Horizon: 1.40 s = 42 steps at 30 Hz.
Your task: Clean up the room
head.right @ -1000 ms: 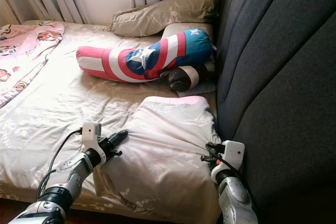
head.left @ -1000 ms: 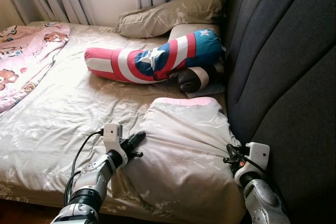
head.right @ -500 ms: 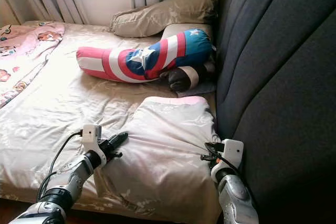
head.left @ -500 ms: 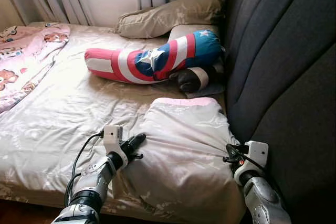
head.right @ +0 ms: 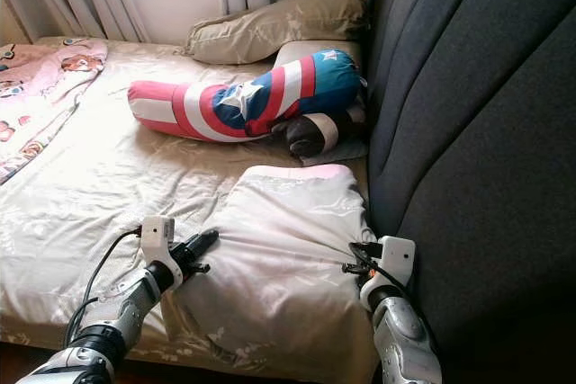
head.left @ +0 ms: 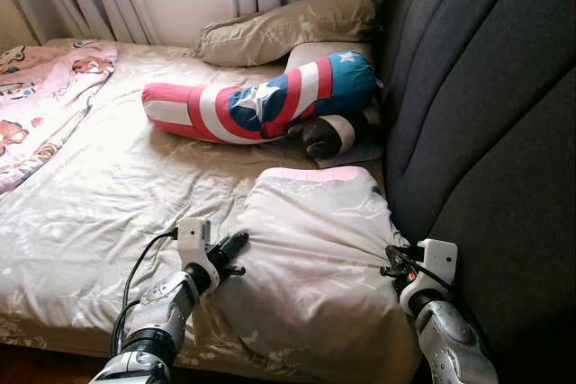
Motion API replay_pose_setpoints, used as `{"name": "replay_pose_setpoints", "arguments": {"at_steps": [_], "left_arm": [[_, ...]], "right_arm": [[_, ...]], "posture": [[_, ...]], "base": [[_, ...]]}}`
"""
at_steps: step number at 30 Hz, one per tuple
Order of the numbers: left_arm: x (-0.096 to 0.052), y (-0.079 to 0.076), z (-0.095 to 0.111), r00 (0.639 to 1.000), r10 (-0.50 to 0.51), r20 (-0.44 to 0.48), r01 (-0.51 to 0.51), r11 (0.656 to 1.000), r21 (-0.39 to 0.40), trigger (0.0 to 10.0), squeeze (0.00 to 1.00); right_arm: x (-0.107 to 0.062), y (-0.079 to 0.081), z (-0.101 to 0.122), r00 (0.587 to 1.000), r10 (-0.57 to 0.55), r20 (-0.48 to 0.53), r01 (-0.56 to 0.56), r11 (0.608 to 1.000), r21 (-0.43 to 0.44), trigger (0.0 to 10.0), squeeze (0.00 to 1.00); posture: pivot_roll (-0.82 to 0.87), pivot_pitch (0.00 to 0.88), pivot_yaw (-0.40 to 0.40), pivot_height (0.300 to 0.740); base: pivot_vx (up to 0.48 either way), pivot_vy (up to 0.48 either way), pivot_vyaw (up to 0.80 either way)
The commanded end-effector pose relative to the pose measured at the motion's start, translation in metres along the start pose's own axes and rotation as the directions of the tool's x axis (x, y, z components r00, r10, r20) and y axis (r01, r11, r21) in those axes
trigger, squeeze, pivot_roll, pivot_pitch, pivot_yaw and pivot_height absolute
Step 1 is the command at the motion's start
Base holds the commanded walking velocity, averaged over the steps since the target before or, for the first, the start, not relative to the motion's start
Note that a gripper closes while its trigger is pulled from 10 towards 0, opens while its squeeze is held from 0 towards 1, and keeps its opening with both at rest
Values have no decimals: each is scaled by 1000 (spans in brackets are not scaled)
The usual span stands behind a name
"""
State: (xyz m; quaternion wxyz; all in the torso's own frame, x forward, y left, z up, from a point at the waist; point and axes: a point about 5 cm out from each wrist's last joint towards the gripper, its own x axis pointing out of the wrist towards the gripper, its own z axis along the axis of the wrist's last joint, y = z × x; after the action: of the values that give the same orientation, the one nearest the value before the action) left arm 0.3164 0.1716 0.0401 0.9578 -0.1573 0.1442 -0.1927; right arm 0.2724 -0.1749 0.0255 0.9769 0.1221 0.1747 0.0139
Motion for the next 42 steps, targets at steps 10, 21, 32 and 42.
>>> {"name": "replay_pose_setpoints", "arguments": {"at_steps": [10,21,32,42], "left_arm": [[7,-8,9,999,-35,34,33,999,40,10000,0],[8,-8,12,998,-36,44,34,999,41,10000,0],[18,-25,11,995,-91,48,90,996,29,10000,0],[20,-30,8,994,-107,32,106,993,44,10000,0]], "right_arm": [[3,-4,23,996,9,83,-5,999,-40,10000,0],[4,-4,24,996,1,86,3,999,-46,10000,0],[5,-8,25,996,-17,85,22,998,-54,10000,0],[6,-9,27,996,-20,86,24,998,-55,10000,0]], "posture": [[6,0,-41,740],[6,0,-42,740],[7,0,-45,740],[8,0,-46,740]], "base": [[0,0,0],[0,0,0],[0,0,0],[0,0,0]]}}
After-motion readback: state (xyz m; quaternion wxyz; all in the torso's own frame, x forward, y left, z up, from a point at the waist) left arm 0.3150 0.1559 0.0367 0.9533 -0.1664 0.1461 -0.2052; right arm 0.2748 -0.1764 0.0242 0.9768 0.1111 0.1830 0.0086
